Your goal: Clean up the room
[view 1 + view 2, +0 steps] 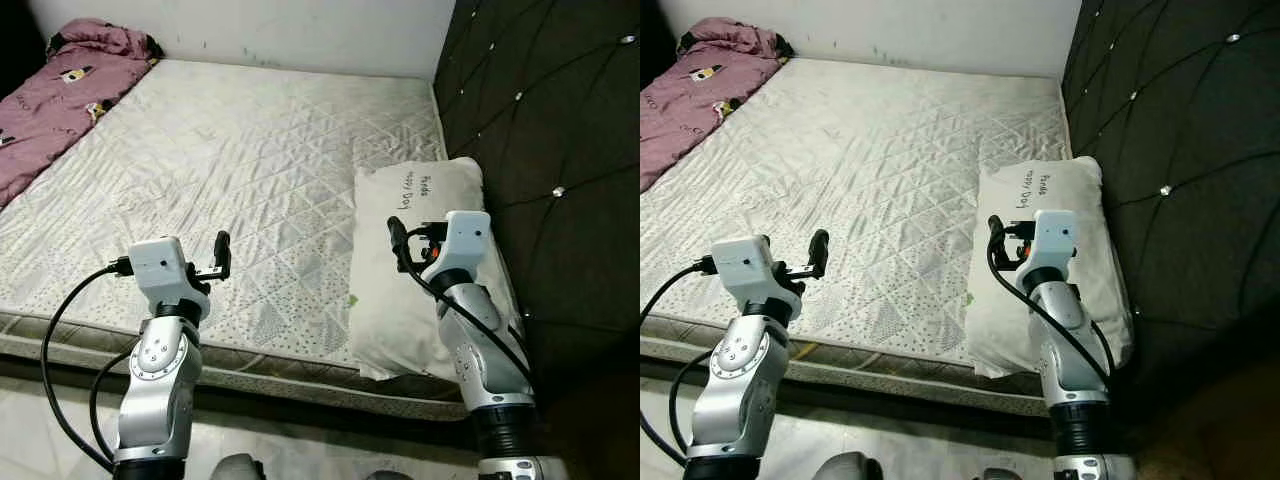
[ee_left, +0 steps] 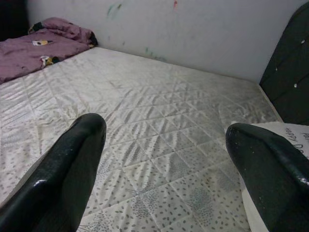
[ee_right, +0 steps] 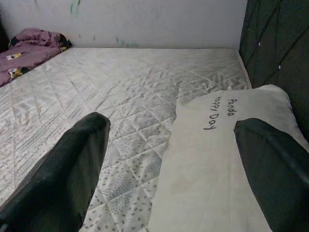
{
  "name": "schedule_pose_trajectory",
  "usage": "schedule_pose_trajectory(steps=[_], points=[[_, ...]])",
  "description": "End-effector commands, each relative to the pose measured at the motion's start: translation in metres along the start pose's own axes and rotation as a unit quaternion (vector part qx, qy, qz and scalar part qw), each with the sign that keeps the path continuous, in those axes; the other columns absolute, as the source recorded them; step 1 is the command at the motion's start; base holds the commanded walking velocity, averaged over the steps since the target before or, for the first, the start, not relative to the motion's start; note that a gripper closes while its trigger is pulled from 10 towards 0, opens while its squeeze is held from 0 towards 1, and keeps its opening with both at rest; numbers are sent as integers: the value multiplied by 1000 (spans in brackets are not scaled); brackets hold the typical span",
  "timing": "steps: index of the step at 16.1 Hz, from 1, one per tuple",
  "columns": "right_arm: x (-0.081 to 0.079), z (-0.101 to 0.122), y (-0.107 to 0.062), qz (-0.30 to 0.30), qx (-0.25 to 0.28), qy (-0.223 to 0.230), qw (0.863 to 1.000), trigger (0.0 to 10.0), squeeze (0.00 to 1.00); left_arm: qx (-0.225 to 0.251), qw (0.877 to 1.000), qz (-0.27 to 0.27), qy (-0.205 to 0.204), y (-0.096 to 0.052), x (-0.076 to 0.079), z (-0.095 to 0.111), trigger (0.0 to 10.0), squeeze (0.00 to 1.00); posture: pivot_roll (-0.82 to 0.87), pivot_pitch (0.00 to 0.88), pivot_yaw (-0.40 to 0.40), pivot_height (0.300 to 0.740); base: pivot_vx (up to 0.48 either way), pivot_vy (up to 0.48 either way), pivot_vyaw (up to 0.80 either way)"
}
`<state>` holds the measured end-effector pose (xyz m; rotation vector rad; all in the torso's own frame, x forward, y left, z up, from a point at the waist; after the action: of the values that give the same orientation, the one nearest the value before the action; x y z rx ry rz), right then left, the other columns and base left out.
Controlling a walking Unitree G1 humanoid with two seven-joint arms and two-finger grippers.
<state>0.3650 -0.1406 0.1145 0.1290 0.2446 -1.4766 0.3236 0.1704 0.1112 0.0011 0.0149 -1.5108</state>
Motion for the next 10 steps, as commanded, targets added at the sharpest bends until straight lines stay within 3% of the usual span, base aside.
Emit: schedule_pose_trajectory(steps=[1,3,10], points=[[0,6,0,0,5,2,1000,10000,0,4,1000,-6,2,1,0,3,10000,0,-79,0,2,740,0,0,-800],[0,6,1,0,6,2,1000,10000,0,6,1000,-7,-1,2,1,4,10000,0,-79,0,1,740,0,424,-800],[-1,6,2,9,3,1,1000,10000,0,6,1000,-6,-5,4,1,5,10000,0,-77,0,-5,740,0,480,0]])
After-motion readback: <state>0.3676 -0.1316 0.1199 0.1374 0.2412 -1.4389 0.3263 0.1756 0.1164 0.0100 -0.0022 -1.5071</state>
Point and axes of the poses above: a point about 5 cm out from each wrist's last joint towards the gripper, its own y axis pointing out of the wrist towards the gripper, its own z axis along the axis of the wrist's last joint, x = y × z, the point moved 6 cm from there along y, pointing out of the wrist towards the gripper, and after that the axes turned 9 degrees about y, right-handed, at the moved point
